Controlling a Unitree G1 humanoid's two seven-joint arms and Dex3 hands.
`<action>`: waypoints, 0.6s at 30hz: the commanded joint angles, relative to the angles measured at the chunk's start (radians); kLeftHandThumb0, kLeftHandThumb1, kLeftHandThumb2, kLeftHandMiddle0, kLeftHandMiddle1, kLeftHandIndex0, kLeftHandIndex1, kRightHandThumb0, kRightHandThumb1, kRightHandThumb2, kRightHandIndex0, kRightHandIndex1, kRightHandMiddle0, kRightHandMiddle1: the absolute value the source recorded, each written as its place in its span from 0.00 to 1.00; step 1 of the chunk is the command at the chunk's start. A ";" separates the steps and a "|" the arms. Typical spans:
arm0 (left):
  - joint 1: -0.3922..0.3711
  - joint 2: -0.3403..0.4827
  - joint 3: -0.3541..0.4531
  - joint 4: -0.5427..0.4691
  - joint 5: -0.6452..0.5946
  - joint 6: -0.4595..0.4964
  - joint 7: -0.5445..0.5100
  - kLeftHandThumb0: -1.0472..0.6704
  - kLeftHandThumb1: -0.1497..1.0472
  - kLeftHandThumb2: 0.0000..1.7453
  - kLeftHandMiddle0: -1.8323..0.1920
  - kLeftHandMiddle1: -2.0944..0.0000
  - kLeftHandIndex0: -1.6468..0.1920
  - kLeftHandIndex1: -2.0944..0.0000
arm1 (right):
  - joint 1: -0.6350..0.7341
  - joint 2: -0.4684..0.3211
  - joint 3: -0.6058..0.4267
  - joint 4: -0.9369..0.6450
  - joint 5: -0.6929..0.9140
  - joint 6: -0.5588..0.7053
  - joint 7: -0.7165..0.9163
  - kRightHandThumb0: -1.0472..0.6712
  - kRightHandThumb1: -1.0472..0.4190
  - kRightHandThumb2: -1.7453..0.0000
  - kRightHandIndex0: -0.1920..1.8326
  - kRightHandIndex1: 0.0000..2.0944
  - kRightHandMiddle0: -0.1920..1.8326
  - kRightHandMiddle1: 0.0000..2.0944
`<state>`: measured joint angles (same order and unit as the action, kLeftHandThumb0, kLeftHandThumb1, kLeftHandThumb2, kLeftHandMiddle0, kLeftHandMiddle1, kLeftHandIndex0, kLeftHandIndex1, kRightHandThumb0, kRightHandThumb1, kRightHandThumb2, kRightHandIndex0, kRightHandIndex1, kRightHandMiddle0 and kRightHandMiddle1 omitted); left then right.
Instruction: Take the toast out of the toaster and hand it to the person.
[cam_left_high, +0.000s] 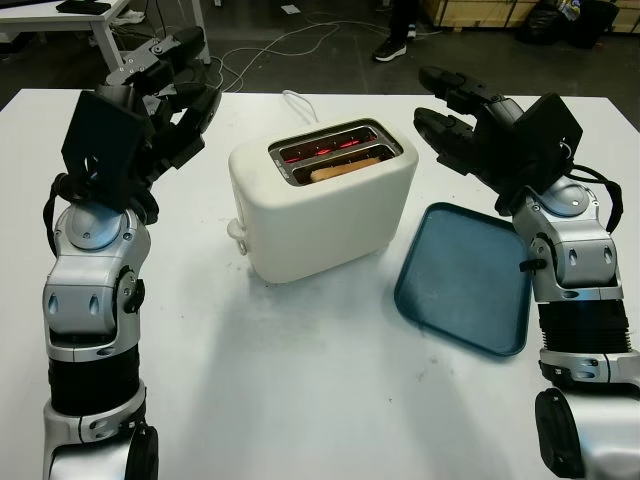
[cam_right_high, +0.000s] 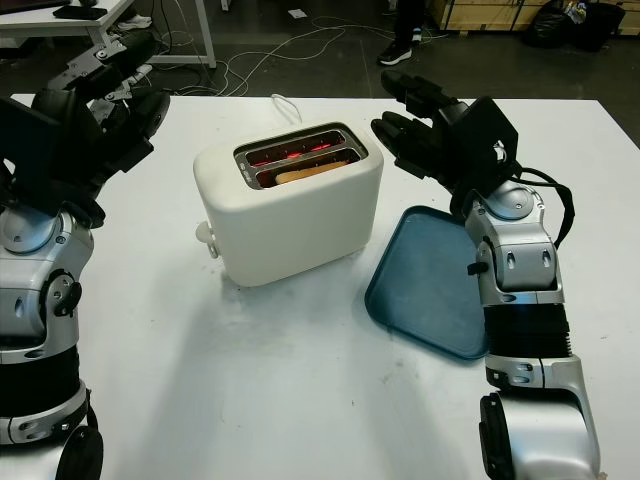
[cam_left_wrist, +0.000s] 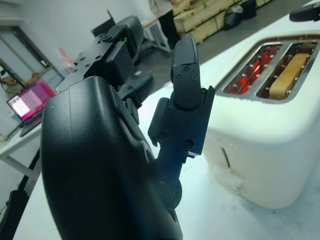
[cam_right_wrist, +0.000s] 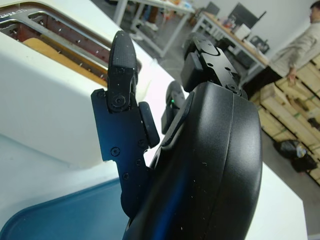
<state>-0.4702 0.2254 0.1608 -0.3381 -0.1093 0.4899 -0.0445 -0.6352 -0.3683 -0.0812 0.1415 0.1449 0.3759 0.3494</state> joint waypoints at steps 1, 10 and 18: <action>0.001 0.002 -0.003 0.001 0.005 -0.023 -0.002 0.35 0.89 0.18 0.90 0.44 0.62 0.91 | -0.006 0.011 -0.004 -0.010 0.004 0.015 -0.011 0.29 0.09 0.81 0.21 0.08 0.25 0.02; 0.003 0.007 -0.014 0.058 0.018 -0.083 -0.009 0.33 0.89 0.15 0.90 0.43 0.62 0.87 | -0.008 0.003 0.015 -0.005 -0.016 0.017 -0.013 0.29 0.09 0.79 0.21 0.09 0.25 0.02; 0.018 0.001 -0.022 0.081 0.045 -0.135 -0.004 0.31 0.89 0.18 0.88 0.45 0.64 0.83 | -0.019 0.013 0.002 0.000 0.000 0.032 -0.017 0.29 0.09 0.81 0.21 0.09 0.26 0.02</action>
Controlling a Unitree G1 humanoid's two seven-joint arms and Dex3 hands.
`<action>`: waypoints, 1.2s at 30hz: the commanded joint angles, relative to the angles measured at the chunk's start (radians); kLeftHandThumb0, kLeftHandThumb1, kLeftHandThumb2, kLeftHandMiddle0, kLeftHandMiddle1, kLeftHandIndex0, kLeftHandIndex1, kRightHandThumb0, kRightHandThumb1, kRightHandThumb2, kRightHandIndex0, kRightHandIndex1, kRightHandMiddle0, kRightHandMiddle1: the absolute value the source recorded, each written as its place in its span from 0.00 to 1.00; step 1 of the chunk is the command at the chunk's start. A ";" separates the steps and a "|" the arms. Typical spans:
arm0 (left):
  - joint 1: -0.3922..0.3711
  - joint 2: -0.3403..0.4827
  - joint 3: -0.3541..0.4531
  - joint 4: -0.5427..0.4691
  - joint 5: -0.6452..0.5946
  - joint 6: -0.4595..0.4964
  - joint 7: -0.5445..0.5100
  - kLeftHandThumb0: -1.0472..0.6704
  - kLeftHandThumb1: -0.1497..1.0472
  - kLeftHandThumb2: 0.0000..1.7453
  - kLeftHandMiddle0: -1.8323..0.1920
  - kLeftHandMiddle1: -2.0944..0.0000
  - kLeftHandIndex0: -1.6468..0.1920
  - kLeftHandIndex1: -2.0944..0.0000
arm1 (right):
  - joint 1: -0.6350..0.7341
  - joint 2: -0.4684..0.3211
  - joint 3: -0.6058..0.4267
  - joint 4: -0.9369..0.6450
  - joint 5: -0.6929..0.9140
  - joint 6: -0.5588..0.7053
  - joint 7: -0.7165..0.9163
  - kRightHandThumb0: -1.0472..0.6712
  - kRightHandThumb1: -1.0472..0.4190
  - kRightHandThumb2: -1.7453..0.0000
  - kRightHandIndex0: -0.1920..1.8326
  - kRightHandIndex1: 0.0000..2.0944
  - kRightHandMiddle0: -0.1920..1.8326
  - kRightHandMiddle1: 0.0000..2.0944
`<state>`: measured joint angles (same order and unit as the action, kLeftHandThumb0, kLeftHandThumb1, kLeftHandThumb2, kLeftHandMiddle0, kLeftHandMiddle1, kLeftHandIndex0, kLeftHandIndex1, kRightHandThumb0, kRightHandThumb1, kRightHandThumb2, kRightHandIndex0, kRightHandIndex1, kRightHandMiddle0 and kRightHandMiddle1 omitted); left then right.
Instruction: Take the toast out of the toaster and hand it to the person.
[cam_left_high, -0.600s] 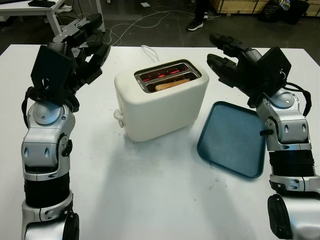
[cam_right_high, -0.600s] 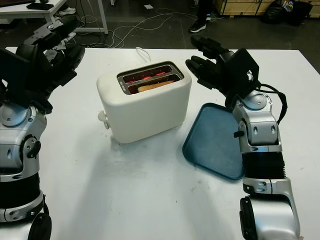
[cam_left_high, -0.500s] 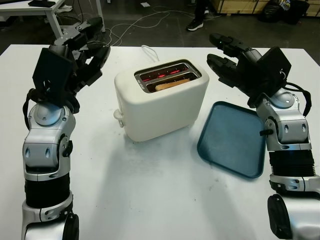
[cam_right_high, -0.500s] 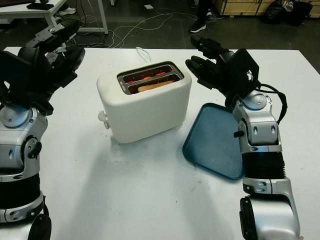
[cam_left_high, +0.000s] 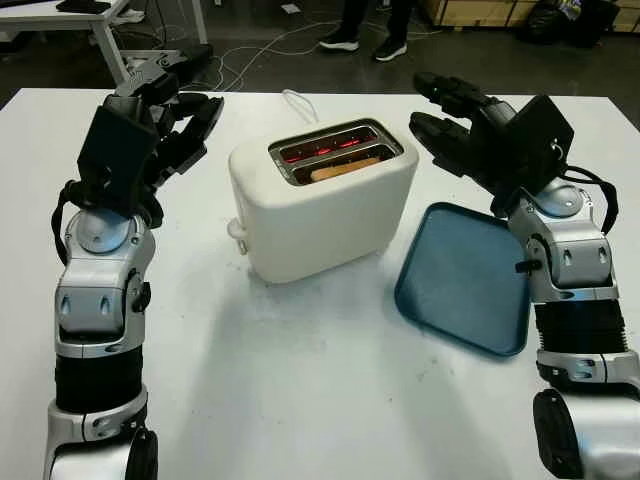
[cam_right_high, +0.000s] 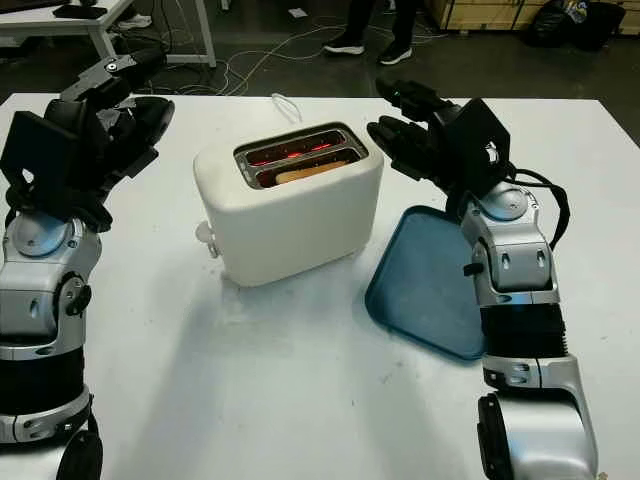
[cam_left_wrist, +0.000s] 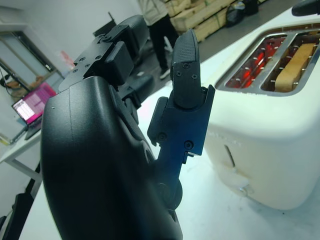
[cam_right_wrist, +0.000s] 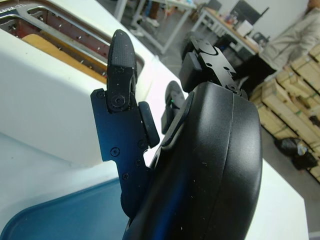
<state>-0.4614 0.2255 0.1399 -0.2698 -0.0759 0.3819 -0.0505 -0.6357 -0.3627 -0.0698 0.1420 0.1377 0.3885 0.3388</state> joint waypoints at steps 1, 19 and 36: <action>0.011 0.000 -0.001 0.018 0.011 -0.036 0.001 0.31 0.89 0.20 0.87 0.46 0.65 0.82 | -0.020 0.009 -0.014 -0.001 0.014 0.023 -0.006 0.29 0.09 0.81 0.21 0.09 0.25 0.02; 0.048 -0.028 0.025 -0.095 -0.028 0.050 0.015 0.35 0.88 0.15 0.91 0.48 0.76 0.74 | -0.011 0.037 -0.001 -0.037 -0.015 0.034 -0.038 0.32 0.09 0.79 0.20 0.10 0.25 0.01; 0.041 -0.026 0.019 -0.074 -0.044 0.052 0.002 0.37 0.74 0.33 0.91 0.50 0.84 0.63 | 0.026 0.053 0.015 -0.026 -0.051 -0.058 -0.043 0.32 0.09 0.77 0.19 0.17 0.27 0.02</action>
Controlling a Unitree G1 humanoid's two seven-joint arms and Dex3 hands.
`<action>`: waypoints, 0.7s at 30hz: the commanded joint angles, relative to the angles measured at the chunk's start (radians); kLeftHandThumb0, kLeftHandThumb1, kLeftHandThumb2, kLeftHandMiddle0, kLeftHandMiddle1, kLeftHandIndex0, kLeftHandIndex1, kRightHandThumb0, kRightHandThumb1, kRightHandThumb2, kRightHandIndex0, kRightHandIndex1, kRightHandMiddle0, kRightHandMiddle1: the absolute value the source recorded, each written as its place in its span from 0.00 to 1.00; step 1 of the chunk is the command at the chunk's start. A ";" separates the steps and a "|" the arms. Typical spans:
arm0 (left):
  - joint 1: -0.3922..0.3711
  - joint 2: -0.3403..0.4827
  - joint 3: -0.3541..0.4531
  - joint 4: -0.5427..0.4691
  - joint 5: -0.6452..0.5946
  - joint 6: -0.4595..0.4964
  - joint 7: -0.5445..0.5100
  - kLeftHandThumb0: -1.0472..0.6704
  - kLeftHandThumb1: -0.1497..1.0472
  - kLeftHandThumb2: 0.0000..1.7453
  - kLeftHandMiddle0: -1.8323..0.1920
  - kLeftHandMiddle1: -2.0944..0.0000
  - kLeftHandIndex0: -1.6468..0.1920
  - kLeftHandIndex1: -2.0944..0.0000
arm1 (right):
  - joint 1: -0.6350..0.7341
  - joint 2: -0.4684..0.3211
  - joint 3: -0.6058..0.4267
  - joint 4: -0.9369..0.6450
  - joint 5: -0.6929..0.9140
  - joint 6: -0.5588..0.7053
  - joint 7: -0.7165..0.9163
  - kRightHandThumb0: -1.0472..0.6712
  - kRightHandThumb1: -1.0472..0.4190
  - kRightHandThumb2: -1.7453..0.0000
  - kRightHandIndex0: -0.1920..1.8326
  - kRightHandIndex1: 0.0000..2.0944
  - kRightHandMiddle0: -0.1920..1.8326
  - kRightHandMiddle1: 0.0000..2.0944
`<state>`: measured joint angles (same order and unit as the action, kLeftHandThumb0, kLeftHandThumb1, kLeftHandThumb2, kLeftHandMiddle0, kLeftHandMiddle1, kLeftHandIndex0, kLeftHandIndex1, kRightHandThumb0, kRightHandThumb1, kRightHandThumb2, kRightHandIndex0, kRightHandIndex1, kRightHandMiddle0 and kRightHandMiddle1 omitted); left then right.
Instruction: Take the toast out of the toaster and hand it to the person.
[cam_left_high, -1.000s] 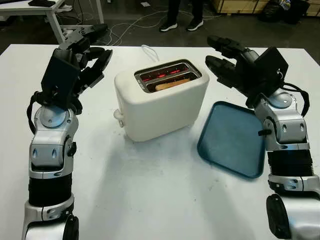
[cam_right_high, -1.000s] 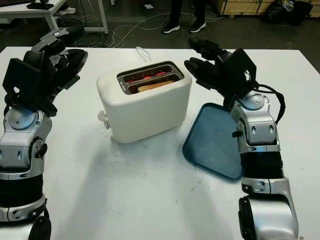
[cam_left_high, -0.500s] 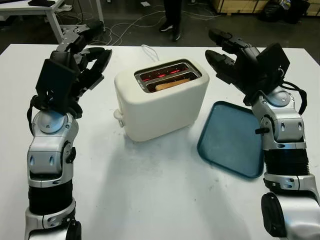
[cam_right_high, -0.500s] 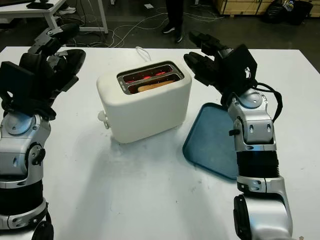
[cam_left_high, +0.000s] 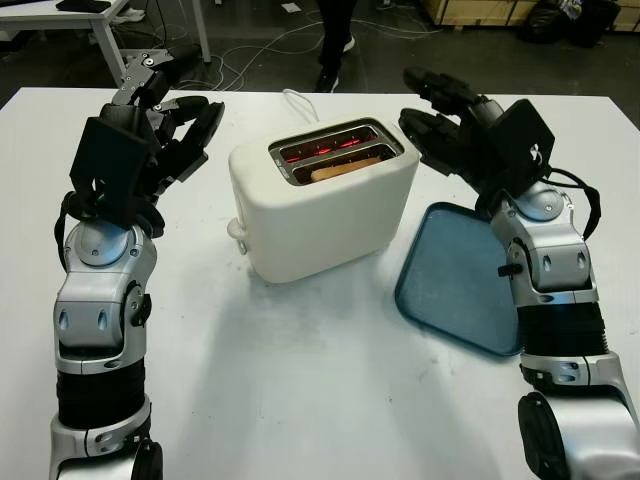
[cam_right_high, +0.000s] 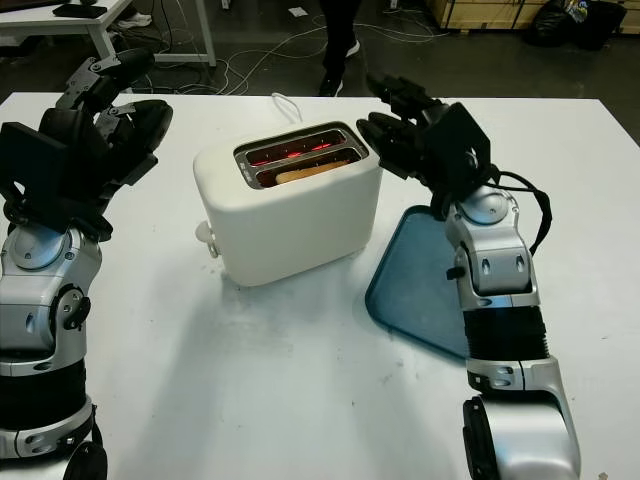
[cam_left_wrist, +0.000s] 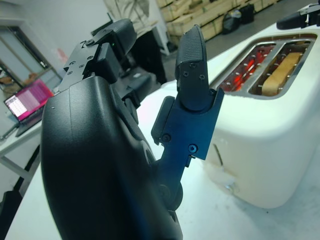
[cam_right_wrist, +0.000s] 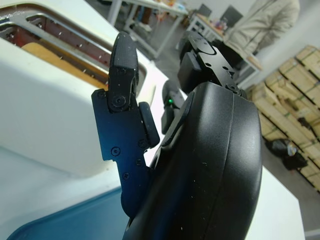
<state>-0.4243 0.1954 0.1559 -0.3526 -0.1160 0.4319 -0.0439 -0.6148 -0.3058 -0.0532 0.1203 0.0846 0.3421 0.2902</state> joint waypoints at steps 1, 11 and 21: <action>0.004 0.003 0.004 0.015 -0.003 0.000 -0.003 0.37 0.74 0.33 0.91 0.50 0.84 0.63 | 0.004 -0.004 -0.002 0.003 0.001 -0.015 0.006 0.33 0.09 0.77 0.18 0.18 0.27 0.02; 0.028 0.000 0.001 -0.002 0.003 -0.047 -0.002 0.35 0.71 0.35 0.91 0.47 0.84 0.60 | 0.010 0.003 -0.005 -0.035 0.006 0.037 -0.007 0.34 0.09 0.76 0.17 0.22 0.27 0.02; 0.047 0.021 -0.033 -0.015 0.041 -0.074 -0.025 0.32 0.72 0.33 0.91 0.52 0.88 0.61 | 0.016 0.018 -0.030 -0.091 0.037 0.097 -0.028 0.34 0.09 0.78 0.13 0.28 0.26 0.01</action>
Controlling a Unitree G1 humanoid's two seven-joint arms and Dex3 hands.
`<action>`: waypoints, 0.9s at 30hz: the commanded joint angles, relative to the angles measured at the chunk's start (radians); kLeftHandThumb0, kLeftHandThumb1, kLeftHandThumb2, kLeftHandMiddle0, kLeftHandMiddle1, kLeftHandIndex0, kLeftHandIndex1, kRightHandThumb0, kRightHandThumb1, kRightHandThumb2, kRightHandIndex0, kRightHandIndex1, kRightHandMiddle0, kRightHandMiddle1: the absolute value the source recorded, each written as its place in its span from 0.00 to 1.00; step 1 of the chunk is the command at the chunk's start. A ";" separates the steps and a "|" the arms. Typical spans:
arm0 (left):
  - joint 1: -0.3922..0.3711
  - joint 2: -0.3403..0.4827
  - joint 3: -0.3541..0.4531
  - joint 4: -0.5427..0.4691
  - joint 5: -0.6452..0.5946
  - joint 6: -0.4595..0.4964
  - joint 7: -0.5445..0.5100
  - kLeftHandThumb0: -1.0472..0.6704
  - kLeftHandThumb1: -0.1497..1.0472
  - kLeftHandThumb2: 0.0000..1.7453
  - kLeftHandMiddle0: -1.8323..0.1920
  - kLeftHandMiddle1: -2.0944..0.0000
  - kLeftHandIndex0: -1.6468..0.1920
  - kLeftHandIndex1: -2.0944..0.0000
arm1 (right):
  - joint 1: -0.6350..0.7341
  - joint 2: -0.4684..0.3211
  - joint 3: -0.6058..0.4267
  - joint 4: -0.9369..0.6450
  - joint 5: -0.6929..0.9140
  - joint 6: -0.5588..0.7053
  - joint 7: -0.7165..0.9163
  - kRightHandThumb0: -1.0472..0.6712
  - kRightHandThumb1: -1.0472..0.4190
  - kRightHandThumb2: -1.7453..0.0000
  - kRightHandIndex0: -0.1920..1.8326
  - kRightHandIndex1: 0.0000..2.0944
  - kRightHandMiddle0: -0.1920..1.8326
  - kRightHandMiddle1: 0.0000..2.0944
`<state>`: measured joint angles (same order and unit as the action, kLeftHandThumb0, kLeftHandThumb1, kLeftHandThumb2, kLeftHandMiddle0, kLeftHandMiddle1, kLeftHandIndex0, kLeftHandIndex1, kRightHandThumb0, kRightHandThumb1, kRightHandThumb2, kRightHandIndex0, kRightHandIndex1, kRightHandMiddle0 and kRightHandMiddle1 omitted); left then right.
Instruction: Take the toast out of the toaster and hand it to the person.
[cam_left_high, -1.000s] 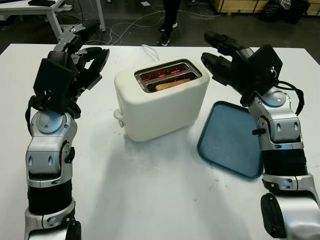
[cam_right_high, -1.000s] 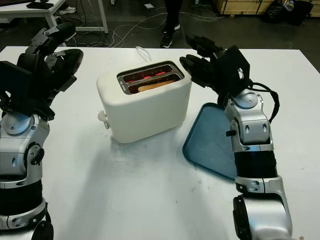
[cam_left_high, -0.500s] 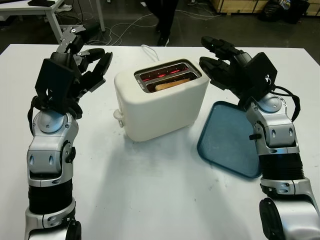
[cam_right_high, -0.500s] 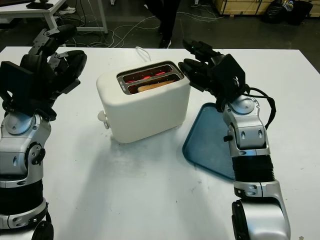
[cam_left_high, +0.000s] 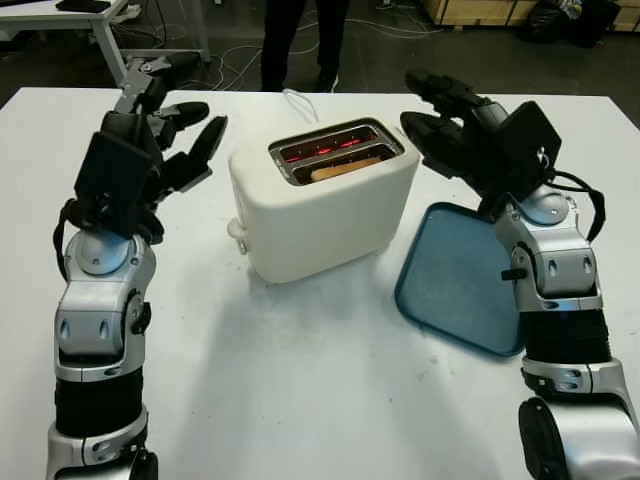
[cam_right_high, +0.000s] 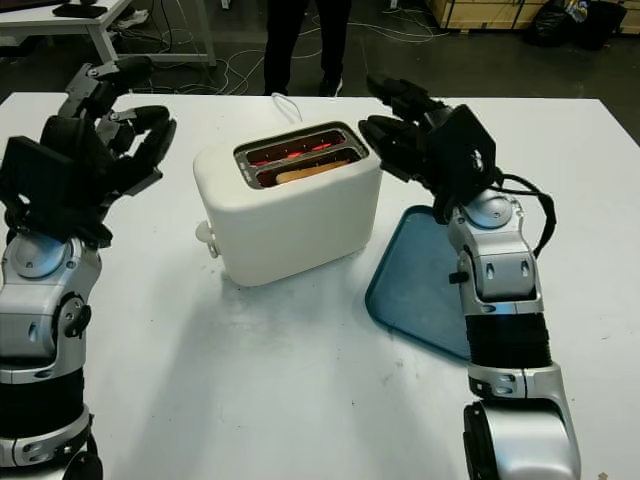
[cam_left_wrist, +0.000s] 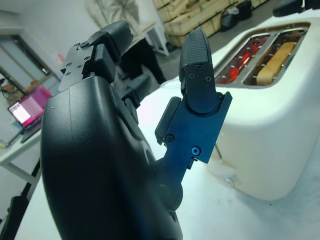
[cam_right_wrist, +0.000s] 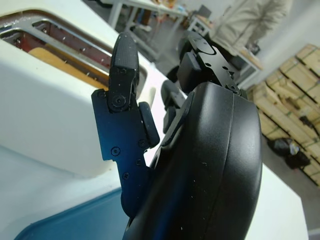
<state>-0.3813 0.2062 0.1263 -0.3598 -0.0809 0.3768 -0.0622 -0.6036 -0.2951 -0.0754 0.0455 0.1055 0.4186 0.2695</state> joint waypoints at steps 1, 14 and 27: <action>0.004 0.010 -0.001 -0.007 0.002 -0.016 -0.010 0.32 0.72 0.33 0.91 0.53 0.88 0.61 | 0.006 0.009 -0.010 -0.022 0.017 0.025 -0.010 0.35 0.09 0.78 0.13 0.29 0.26 0.01; -0.003 0.021 0.020 -0.018 -0.026 0.024 -0.039 0.31 0.75 0.30 0.91 0.57 0.90 0.63 | 0.022 0.018 0.005 -0.052 -0.018 0.028 -0.046 0.39 0.09 0.77 0.13 0.28 0.26 0.01; 0.011 0.023 0.034 -0.007 -0.047 0.012 -0.055 0.29 0.78 0.20 0.91 0.53 0.89 0.60 | 0.038 0.026 -0.013 0.005 0.022 0.013 -0.010 0.35 0.09 0.79 0.12 0.28 0.24 0.00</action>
<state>-0.3795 0.2254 0.1571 -0.3672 -0.1213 0.3950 -0.1140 -0.5751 -0.2766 -0.0799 0.0493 0.1082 0.4395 0.2561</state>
